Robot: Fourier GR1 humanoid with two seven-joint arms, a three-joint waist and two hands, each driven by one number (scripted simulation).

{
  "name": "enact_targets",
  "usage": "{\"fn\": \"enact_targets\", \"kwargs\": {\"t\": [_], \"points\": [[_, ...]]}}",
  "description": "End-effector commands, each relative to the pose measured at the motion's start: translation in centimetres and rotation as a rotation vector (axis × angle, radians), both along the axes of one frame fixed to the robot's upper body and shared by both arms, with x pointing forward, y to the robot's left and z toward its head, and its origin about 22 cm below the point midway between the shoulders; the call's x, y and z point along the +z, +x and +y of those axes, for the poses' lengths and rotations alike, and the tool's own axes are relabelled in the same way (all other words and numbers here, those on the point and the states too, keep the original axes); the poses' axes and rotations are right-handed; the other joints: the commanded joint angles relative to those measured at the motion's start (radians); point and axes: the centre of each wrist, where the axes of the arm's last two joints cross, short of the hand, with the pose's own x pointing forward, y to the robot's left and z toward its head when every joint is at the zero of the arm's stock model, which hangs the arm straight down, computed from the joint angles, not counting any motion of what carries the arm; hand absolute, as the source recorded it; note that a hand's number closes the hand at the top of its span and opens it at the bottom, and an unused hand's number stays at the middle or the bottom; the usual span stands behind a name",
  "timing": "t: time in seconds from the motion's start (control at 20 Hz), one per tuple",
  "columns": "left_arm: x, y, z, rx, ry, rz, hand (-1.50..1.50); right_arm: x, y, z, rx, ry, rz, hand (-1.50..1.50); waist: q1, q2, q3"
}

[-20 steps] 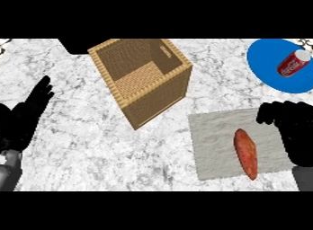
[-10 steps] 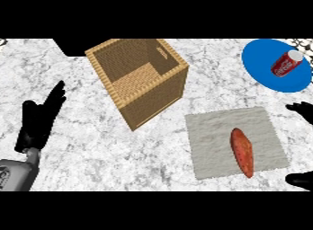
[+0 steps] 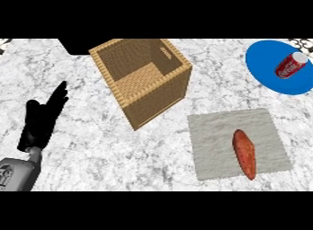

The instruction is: Pick the sweet potato from the placemat and place it in the basket

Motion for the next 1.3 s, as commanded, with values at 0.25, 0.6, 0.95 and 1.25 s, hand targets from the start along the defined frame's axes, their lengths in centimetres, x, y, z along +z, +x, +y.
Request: {"fn": "enact_targets", "kwargs": {"t": [0.25,0.6,0.95,1.25], "points": [[-1.4,1.2,-0.9,-0.013,-0.01,0.003,0.0,0.7,-0.5,-2.0,0.184,-0.124,0.147,-1.5,0.004,0.001,0.001],[-0.1,1.4,-2.2,-0.017,-0.007,-0.005,0.0,-0.7,0.5,-2.5,0.103,-0.074,0.117,-1.5,0.015,-0.001,0.001],[-0.2,0.6,-0.8,-0.016,-0.016,-0.007,0.0,-3.7,1.5,-2.0,0.019,-0.069,0.076,-1.5,0.015,-0.002,0.001],[-1.3,-0.2,-0.9,-0.03,0.008,-0.005,0.0,-8.8,0.9,-0.7,0.042,-0.059,0.113,-1.5,0.017,0.0,0.001]]}}
